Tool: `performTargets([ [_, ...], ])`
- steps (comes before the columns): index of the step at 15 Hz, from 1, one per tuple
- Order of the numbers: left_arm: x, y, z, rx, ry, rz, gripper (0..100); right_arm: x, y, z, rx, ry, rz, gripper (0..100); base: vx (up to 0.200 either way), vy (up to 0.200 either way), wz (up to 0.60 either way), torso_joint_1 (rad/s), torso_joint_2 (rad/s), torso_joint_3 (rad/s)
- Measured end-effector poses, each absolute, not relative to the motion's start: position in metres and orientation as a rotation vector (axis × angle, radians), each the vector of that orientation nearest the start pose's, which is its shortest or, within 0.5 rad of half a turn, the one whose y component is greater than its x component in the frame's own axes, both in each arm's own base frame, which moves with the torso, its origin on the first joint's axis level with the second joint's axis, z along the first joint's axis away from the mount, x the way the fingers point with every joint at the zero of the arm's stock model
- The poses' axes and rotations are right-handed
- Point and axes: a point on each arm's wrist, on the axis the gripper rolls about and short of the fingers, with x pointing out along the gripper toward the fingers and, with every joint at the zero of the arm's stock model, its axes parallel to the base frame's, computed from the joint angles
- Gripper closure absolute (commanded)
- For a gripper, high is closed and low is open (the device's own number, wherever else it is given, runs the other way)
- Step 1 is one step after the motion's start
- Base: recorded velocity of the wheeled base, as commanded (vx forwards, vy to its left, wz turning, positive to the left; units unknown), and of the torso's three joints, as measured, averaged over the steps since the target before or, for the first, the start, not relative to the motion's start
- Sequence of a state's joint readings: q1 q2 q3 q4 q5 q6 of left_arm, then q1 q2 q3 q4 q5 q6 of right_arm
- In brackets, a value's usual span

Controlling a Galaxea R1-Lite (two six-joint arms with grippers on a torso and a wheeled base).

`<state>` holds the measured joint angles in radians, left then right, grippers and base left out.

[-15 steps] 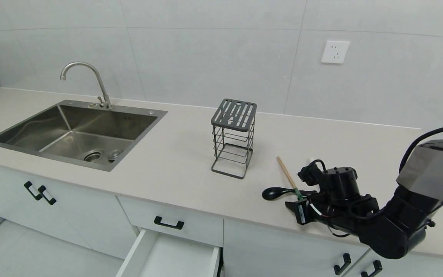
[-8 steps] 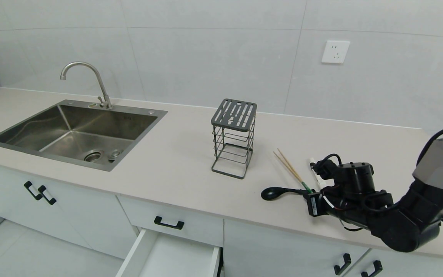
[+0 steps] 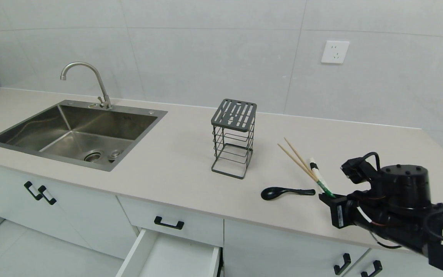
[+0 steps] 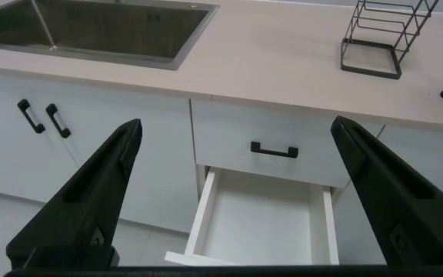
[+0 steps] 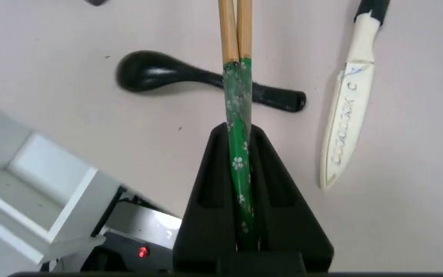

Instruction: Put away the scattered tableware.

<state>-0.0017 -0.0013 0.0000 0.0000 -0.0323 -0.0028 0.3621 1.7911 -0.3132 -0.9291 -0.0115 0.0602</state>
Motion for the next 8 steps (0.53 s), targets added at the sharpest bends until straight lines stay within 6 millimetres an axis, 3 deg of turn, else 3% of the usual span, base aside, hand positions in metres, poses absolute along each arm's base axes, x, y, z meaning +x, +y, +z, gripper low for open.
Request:
performTargets([
  [8, -0.023, -0.001, 0.075, -0.003, -0.001, -0.034, 0, 0.146, 0.058, 0.094, -0.074, 0.465, 0.445, 100, 0.000, 0.000, 0.00, 0.000, 0.00, 0.000],
])
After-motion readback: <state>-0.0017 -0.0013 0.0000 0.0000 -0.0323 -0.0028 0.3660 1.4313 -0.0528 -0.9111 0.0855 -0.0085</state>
